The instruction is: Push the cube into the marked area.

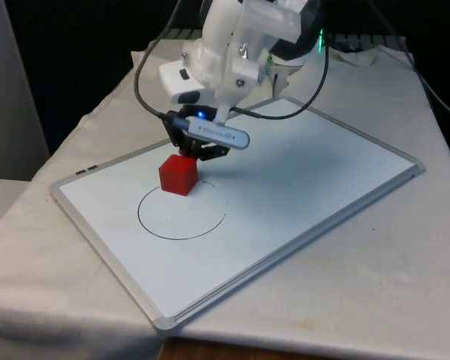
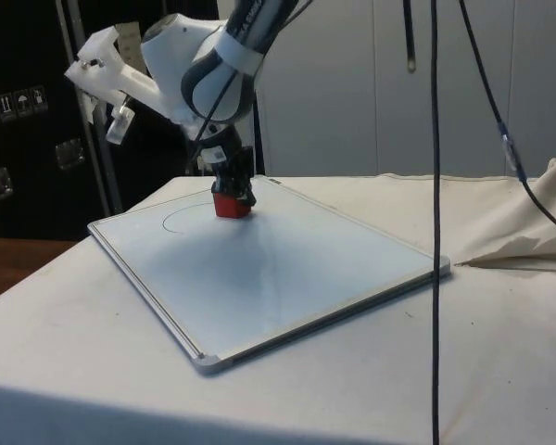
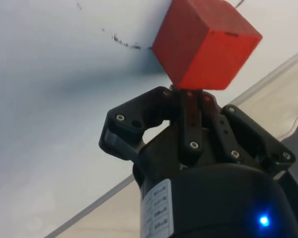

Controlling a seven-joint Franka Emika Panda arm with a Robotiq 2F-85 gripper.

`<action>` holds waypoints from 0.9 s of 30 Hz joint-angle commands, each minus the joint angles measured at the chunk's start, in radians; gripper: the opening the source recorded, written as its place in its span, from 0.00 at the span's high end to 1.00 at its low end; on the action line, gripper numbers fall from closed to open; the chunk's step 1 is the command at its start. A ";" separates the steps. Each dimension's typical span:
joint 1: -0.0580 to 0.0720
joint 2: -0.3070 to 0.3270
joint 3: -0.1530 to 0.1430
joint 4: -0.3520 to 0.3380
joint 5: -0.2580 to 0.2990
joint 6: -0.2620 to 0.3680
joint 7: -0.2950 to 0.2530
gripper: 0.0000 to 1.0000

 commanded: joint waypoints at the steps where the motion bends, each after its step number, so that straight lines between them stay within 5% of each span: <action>1: 0.003 0.016 -0.005 0.013 -0.007 -0.002 0.005 1.00; 8: 0.005 0.022 -0.005 0.032 -0.019 -0.022 0.004 1.00; 27: 0.012 0.055 -0.061 0.075 -0.114 -0.053 0.059 1.00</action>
